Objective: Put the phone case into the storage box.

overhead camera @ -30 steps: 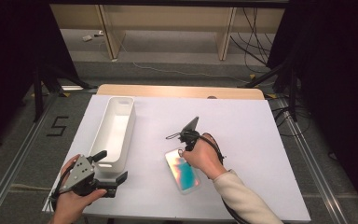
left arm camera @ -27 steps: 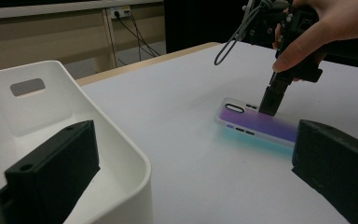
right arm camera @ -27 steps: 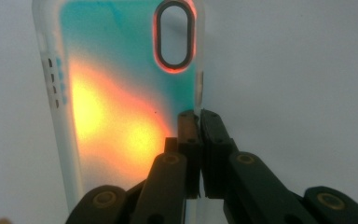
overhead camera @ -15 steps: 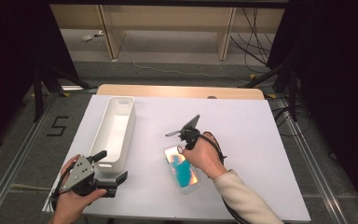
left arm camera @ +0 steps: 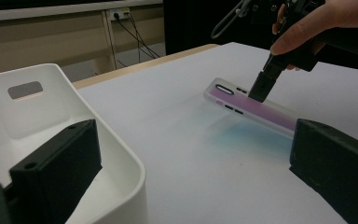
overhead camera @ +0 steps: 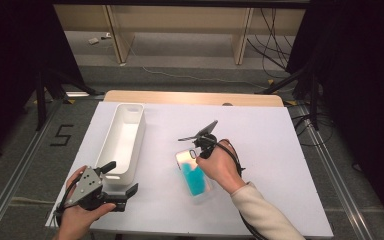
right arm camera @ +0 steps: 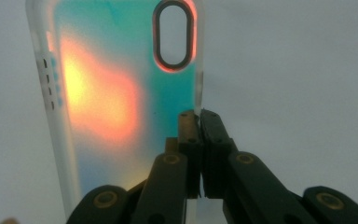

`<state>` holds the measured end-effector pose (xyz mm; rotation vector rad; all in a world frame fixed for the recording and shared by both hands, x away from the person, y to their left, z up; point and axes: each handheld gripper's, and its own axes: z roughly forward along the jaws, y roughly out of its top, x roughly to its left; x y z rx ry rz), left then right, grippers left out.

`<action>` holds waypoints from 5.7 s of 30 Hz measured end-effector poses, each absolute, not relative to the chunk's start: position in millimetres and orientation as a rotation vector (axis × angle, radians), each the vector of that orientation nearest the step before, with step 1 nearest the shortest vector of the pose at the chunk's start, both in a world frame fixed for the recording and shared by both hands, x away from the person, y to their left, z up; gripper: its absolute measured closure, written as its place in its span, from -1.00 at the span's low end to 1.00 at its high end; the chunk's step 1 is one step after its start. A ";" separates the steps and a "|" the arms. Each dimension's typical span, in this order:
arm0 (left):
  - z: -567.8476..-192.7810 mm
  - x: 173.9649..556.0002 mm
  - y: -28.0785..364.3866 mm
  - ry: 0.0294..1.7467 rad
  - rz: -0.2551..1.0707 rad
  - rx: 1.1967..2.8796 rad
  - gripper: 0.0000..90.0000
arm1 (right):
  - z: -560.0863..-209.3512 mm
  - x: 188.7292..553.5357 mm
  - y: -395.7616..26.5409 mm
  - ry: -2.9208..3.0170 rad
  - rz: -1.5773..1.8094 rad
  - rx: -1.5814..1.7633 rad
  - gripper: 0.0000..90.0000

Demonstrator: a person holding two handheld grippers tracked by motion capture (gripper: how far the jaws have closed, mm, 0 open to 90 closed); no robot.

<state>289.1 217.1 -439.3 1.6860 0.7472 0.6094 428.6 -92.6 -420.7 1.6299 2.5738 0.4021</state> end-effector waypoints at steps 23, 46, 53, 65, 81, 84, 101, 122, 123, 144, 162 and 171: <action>-431.8 291.3 202.4 0.743 0.633 1.662 -0.91 | -405.8 417.6 -105.8 2.359 0.797 1.505 0.97; -422.1 305.0 175.7 0.720 0.627 1.674 -0.88 | -402.0 403.7 -119.1 2.207 1.040 1.392 0.97; -415.4 312.3 161.8 0.708 0.636 1.676 -0.86 | -401.6 400.9 -118.0 2.140 1.106 1.353 0.97; -406.1 324.8 136.3 0.706 0.641 1.694 -0.82 | -397.3 396.7 -118.1 2.118 1.132 1.324 0.97; -404.3 339.6 102.0 0.715 0.664 1.750 -0.63 | -391.7 394.2 -116.8 2.066 1.149 1.316 0.97; -406.4 341.1 97.7 0.726 0.666 1.755 -0.60 | -389.8 393.8 -116.9 2.061 1.160 1.306 0.97; -413.1 355.2 90.0 0.796 0.676 1.764 -0.18 | -387.6 392.8 -112.5 2.041 1.177 1.299 0.97; -410.5 356.6 84.3 0.802 0.676 1.759 0.36 | -386.4 389.9 -109.6 2.006 1.181 1.288 0.97; -410.3 356.6 84.2 0.804 0.677 1.758 0.37 | -386.4 389.6 -109.1 2.005 1.181 1.292 0.97; -410.4 359.0 87.3 0.858 0.691 1.726 0.61 | -386.2 386.2 -105.3 1.978 1.204 1.252 0.96; -410.1 364.4 95.1 0.927 0.687 1.679 0.78 | -386.4 381.0 -101.1 1.977 1.225 1.228 0.92; -409.2 368.5 99.9 0.954 0.681 1.667 0.84 | -386.4 377.7 -98.7 1.985 1.231 1.209 0.90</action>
